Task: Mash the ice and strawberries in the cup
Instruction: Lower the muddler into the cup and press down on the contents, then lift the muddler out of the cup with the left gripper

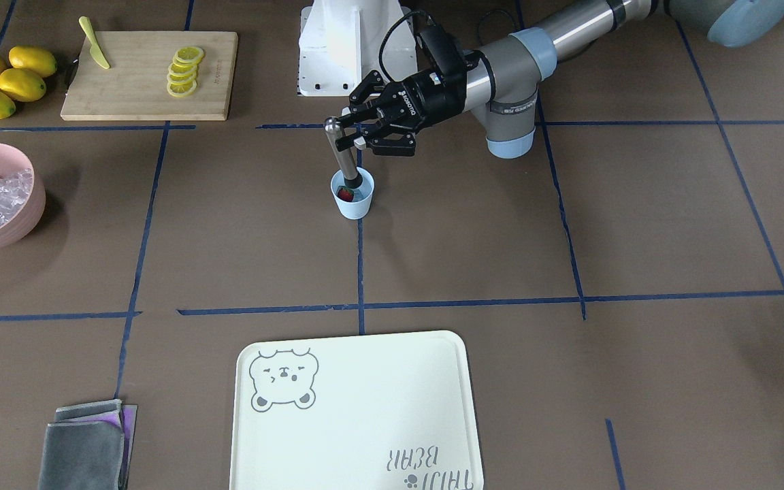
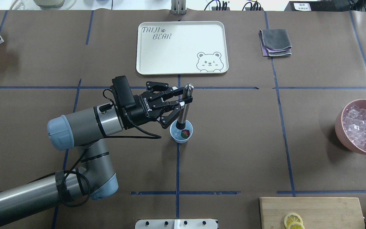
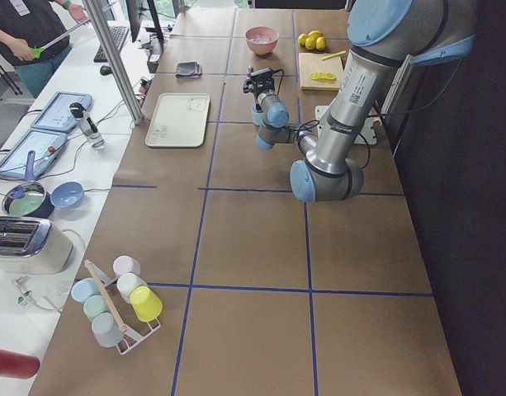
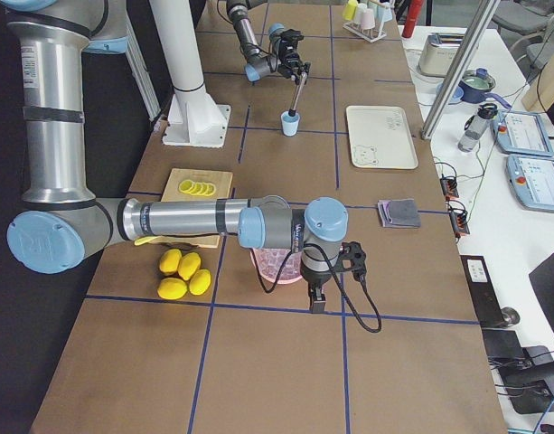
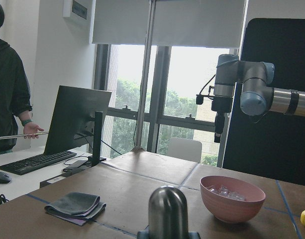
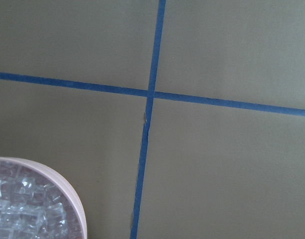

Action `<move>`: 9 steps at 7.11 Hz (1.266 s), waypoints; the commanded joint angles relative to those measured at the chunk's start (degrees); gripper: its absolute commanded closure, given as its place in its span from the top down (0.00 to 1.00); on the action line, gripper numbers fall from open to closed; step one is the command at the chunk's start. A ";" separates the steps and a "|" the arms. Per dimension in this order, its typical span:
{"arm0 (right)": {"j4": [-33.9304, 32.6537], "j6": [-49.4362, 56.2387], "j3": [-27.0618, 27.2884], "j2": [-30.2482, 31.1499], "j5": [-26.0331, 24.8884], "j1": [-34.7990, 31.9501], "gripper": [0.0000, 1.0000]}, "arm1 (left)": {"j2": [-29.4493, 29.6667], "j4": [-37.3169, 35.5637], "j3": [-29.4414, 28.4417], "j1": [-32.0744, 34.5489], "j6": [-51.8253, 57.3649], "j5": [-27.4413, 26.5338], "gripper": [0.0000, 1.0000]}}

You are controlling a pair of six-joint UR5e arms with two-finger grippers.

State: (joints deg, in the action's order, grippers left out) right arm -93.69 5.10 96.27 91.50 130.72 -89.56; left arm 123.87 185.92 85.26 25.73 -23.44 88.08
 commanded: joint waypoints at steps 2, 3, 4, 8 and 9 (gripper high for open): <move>0.00 0.09 -0.03 -0.01 -0.03 0.00 0.99 | -0.30 -22.10 14.36 0.20 -0.02 0.07 0.00; 0.00 0.09 -0.03 -0.01 -0.03 0.00 0.99 | -0.30 -30.80 19.02 0.20 -0.02 0.07 0.00; 0.00 0.09 0.06 0.08 -0.03 0.00 0.99 | -0.30 -40.72 23.33 0.37 -0.63 0.07 0.00; 0.00 0.17 0.06 0.08 -0.12 0.00 0.99 | -0.30 -72.05 31.37 3.79 -3.28 2.88 0.00; 0.00 0.17 0.14 0.08 -0.12 0.00 0.99 | -0.30 -80.02 32.85 4.84 -2.84 3.15 0.00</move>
State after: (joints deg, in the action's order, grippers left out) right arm -93.69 5.26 96.36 91.58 130.61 -89.56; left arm 123.57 114.45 116.73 29.33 -26.58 90.71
